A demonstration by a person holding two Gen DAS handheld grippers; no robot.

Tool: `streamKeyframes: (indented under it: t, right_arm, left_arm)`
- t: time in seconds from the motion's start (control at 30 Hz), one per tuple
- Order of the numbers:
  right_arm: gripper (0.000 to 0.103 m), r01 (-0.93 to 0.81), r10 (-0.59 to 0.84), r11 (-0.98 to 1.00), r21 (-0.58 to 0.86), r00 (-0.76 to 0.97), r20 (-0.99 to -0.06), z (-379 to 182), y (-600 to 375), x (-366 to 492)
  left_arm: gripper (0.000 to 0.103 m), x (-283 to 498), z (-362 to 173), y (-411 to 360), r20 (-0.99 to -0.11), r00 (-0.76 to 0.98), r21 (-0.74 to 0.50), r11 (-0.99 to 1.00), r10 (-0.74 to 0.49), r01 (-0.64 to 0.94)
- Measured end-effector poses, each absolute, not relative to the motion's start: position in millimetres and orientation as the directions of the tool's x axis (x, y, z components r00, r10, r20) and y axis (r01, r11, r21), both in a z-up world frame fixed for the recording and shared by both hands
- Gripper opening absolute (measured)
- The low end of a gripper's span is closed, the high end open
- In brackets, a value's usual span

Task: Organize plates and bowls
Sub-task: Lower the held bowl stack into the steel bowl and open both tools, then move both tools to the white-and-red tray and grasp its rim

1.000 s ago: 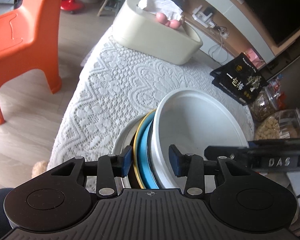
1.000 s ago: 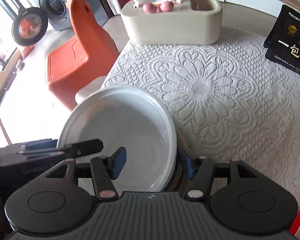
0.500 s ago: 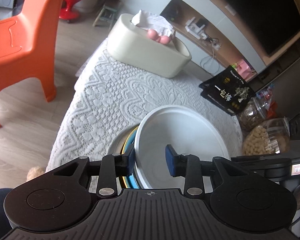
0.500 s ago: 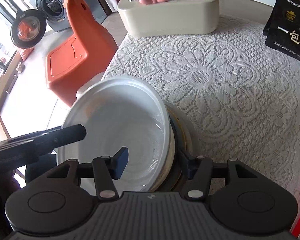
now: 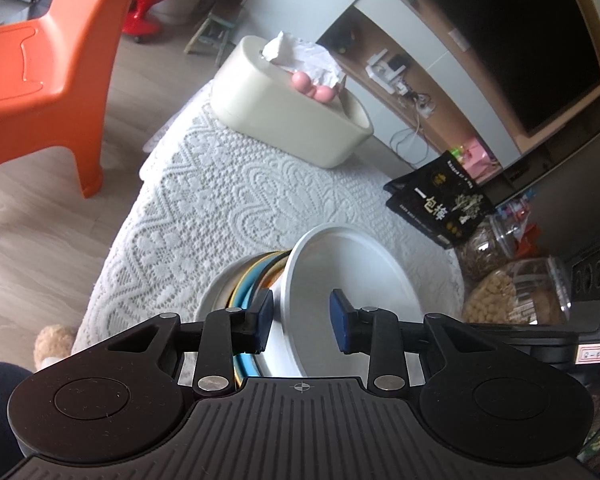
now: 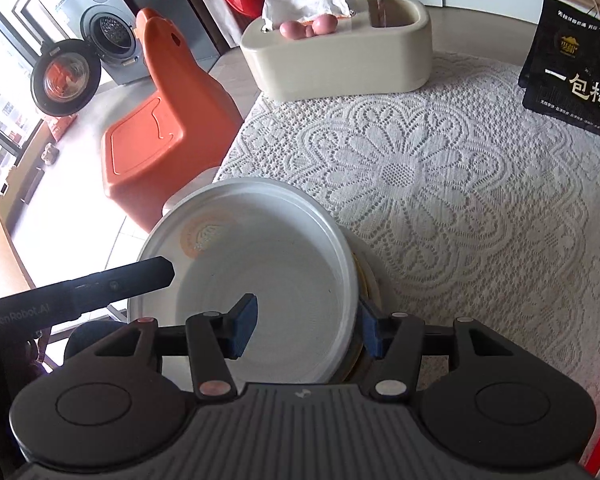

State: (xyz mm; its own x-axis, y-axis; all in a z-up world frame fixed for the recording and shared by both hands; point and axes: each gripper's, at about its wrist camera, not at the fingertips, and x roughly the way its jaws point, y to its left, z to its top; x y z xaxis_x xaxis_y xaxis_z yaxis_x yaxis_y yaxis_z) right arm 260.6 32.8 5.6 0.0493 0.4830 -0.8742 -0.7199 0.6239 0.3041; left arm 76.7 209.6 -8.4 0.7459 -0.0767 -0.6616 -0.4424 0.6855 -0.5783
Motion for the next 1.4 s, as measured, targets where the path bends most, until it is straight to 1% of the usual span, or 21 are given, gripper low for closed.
streamKeyframes:
  t: [0.1, 0.27, 0.5, 0.73, 0.87, 0.93, 1.03, 1.17, 1.27, 1.4]
  right_arm:
    - [0.054, -0.714, 0.503, 0.622, 0.321, 0.051, -0.863, 9.8, 28.4, 260.8]
    - [0.054, -0.718, 0.522, 0.610, 0.334, 0.048, -0.851, 13.4, 27.5, 258.8]
    - [0.054, -0.721, 0.498, 0.626, 0.297, 0.076, -0.864, 6.7, 27.6, 258.8]
    - [0.054, -0.703, 0.512, 0.660, 0.264, 0.164, -0.843, 20.7, 0.6, 260.0]
    - [0.054, -0.689, 0.531, 0.680, 0.251, 0.227, -0.816, 34.2, -26.6, 260.0]
    - [0.054, -0.678, 0.537, 0.694, 0.241, 0.266, -0.800, 40.1, -45.5, 260.2]
    - [0.054, -0.653, 0.544, 0.719, 0.238, 0.315, -0.778, 45.9, -77.8, 261.7]
    - [0.054, -0.605, 0.538, 0.760, 0.237, 0.382, -0.752, 47.3, -133.5, 264.7]
    - [0.054, -0.571, 0.508, 0.793, 0.211, 0.430, -0.746, 41.5, -175.5, 266.4]
    - [0.054, -0.504, 0.439, 0.850, 0.154, 0.516, -0.736, 27.3, -234.2, 273.8]
  left_arm:
    - [0.034, 77.5, -5.7, 207.8, -0.658, 0.750, -0.573, 0.694, -0.070, -0.437]
    - [0.034, 80.6, -15.0, 212.5, -0.679, 0.732, -0.564, 0.680, -0.059, -0.468]
    - [0.032, 77.0, -9.8, 209.1, -0.669, 0.741, -0.568, 0.684, -0.059, -0.458]
    - [0.032, 65.6, 5.5, 203.7, -0.649, 0.760, -0.540, 0.679, 0.042, -0.498]
    - [0.032, 59.1, 26.2, 190.4, -0.615, 0.783, -0.521, 0.695, 0.098, -0.496]
    - [0.032, 59.7, 37.6, 178.8, -0.596, 0.796, -0.513, 0.713, 0.106, -0.479]
    - [0.032, 68.7, 49.8, 153.8, -0.591, 0.803, -0.491, 0.755, 0.078, -0.434]
    - [0.032, 91.7, 56.6, 108.0, -0.598, 0.802, -0.469, 0.816, -0.011, -0.339]
    - [0.032, 120.6, 51.6, 68.5, -0.623, 0.777, -0.457, 0.850, -0.094, -0.263]
    - [0.032, 170.1, 29.5, 9.5, -0.666, 0.714, -0.463, 0.871, -0.218, -0.166]
